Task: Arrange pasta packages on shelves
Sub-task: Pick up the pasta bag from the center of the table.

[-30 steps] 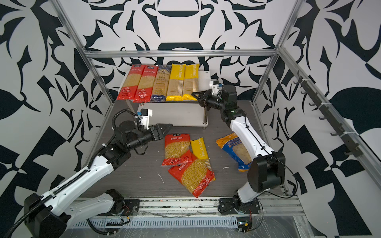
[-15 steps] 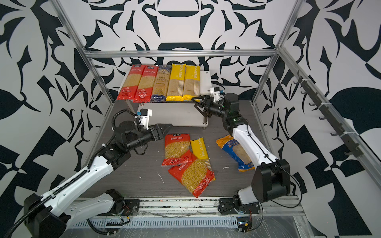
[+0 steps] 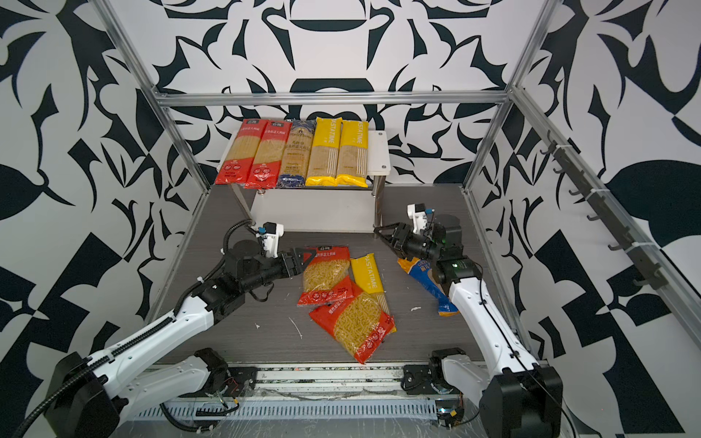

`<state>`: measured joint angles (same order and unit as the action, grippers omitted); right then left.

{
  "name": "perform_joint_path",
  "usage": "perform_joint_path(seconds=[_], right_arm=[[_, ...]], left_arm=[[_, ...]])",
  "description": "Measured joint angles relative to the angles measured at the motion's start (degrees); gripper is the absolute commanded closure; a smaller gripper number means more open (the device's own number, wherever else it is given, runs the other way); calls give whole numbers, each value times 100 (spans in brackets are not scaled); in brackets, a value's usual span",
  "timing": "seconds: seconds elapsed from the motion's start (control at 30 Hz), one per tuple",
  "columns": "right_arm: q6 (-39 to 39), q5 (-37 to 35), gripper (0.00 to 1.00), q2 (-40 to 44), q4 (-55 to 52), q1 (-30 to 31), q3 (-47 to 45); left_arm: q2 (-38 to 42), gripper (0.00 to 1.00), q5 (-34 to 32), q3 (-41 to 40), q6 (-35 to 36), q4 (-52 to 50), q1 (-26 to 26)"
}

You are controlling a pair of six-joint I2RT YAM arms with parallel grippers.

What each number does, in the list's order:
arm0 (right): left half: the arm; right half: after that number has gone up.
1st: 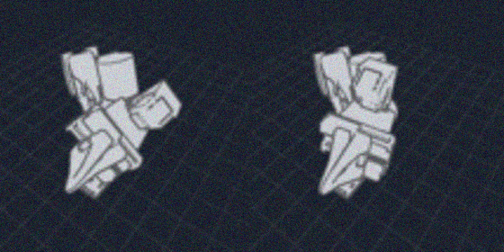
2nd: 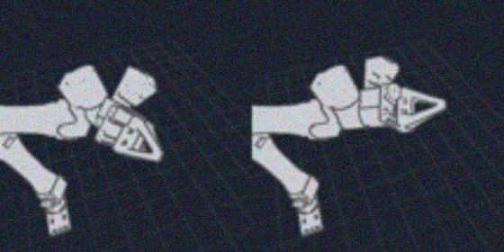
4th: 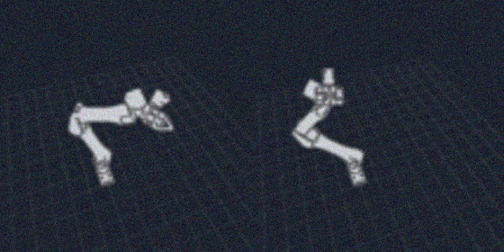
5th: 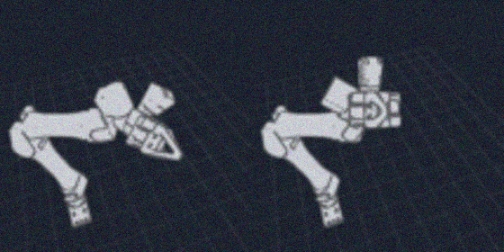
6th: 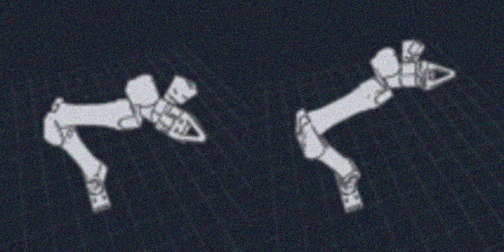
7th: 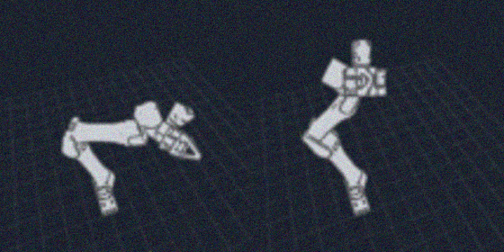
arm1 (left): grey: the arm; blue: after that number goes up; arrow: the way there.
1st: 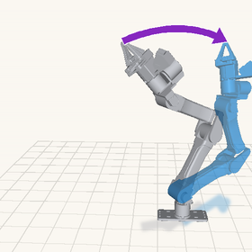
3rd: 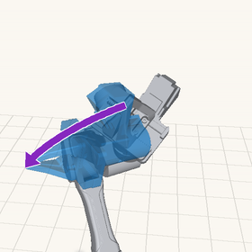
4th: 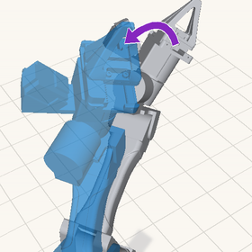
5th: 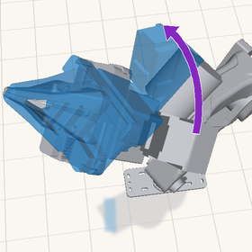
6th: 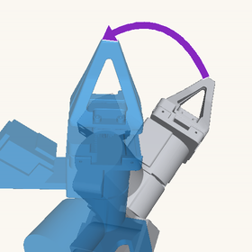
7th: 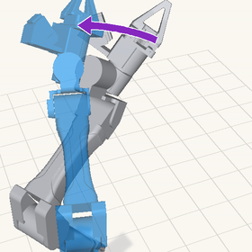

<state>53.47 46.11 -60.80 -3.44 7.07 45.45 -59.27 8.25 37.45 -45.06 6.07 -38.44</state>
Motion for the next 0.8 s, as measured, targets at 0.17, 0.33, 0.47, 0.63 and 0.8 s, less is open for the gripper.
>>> perform_joint_path(seconds=[0.17,0.33,0.47,0.63,0.8], right_arm=[[-280,-566,49,-92,-306,404,-616],[-509,-1207,51,-356,-402,1045,-944],[-704,-1722,49,-678,-428,1427,-1075],[-1200,-2522,47,-942,-734,1534,-1091],[-1827,-3130,45,-1180,-1043,1370,-1080]], left_arm=[[-136,23,-404,-372,-131,0,-304],[-439,23,-717,-640,-352,-42,-549],[-654,23,-876,-695,-474,-31,-704],[-1064,23,-1051,-671,-516,76,-1029],[-1843,23,-1086,-291,-507,214,-1436]])
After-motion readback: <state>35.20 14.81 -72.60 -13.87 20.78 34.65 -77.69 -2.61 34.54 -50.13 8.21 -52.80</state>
